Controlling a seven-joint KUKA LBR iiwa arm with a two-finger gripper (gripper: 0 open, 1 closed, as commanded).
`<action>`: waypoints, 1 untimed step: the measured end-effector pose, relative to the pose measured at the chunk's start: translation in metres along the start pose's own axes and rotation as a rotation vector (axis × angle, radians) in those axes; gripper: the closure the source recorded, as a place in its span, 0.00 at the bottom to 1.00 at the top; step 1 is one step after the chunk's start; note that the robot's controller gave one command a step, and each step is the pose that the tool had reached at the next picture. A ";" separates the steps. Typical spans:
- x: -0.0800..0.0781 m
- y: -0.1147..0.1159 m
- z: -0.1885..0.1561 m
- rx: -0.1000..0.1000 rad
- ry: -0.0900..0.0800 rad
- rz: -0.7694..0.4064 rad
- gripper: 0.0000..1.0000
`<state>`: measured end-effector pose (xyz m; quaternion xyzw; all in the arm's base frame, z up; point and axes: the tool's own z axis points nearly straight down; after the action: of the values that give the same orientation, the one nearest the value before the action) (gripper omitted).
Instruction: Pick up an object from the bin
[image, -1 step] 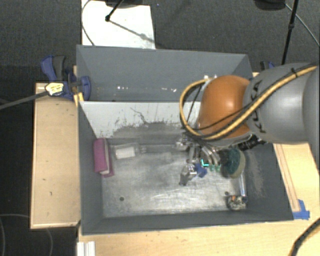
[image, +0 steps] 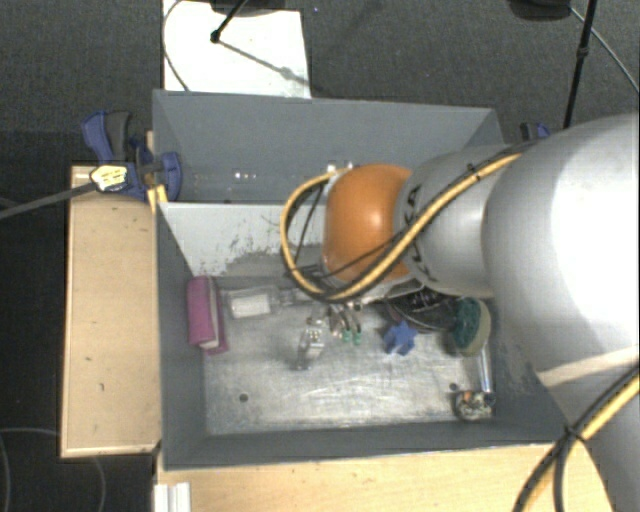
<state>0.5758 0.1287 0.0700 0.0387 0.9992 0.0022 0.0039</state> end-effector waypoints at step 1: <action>-0.017 -0.037 -0.032 0.004 0.000 0.092 0.00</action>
Offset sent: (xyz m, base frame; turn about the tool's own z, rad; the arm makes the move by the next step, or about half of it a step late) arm 0.0117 -0.0371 0.0300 0.0926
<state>0.5894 0.0901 0.1019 0.0848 0.9964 0.0005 0.0036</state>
